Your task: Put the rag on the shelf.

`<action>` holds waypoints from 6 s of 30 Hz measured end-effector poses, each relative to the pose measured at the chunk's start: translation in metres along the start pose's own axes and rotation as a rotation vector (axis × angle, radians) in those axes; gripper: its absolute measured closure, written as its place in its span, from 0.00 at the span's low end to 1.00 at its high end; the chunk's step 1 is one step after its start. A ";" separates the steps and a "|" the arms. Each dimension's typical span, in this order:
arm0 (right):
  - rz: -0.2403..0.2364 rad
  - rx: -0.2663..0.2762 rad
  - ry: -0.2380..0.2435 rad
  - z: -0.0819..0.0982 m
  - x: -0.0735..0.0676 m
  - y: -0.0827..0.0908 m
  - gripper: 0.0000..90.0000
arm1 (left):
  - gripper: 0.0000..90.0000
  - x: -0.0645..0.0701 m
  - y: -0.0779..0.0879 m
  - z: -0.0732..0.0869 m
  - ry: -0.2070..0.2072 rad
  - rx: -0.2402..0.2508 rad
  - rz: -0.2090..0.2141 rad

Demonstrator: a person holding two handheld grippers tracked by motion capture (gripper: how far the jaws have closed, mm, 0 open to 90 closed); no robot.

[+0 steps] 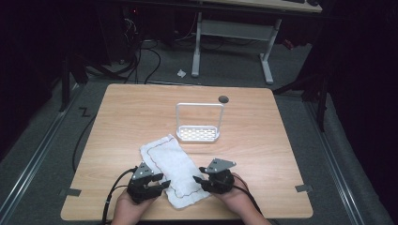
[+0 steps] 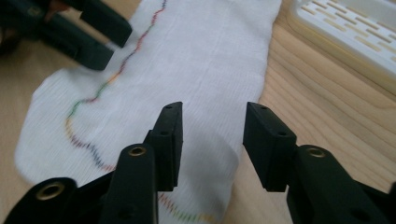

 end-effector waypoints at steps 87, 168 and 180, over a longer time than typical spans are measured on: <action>0.037 -0.028 -0.032 0.043 0.025 0.039 0.97 | 0.64 -0.012 -0.095 -0.050 0.006 -0.022 -0.082; 0.200 0.269 0.003 -0.040 0.032 0.051 0.95 | 0.92 0.034 -0.032 -0.103 -0.026 0.308 0.030; 0.208 0.404 0.030 -0.096 0.034 0.079 0.95 | 0.92 0.036 -0.002 -0.154 -0.084 0.421 0.002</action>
Point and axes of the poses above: each handheld gripper's, and its own axes: y roughly backward along the jaws, z roughly out of its underside, x roughly to its right, the point moved 4 cm from there along -y, roughly forward along the jaws, and after that the axes turned 11 degrees about x, right-handed, at the moved point
